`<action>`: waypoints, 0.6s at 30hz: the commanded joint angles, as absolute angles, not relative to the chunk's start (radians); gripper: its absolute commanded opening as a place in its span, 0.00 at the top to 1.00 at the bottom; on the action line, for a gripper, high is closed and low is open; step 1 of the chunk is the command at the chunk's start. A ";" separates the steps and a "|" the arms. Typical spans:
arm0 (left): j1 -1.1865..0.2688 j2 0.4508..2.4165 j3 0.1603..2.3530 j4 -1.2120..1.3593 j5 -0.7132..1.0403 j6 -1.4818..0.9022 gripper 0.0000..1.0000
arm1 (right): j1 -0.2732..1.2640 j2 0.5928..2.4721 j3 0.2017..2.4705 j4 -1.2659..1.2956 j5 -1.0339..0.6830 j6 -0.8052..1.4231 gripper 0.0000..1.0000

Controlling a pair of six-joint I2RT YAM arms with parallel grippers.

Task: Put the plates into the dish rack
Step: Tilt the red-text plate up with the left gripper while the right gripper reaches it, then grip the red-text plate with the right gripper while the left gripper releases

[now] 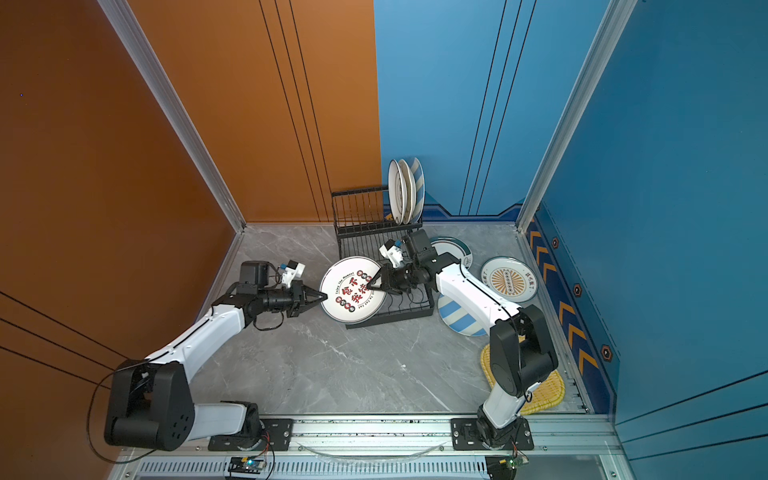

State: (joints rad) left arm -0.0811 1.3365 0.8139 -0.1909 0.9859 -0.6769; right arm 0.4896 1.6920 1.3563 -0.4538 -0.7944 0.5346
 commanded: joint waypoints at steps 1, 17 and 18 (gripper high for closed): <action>-0.101 1.344 0.845 -0.179 1.043 -0.652 1.00 | 0.497 1.700 1.346 -0.391 -0.856 0.545 0.79; -0.069 1.333 0.872 -0.227 0.999 -0.648 0.41 | 0.473 1.591 1.338 -0.404 -0.735 0.576 1.00; -0.059 1.326 0.872 -0.231 0.988 -0.645 0.35 | 0.470 1.575 1.343 -0.415 -0.714 0.577 1.00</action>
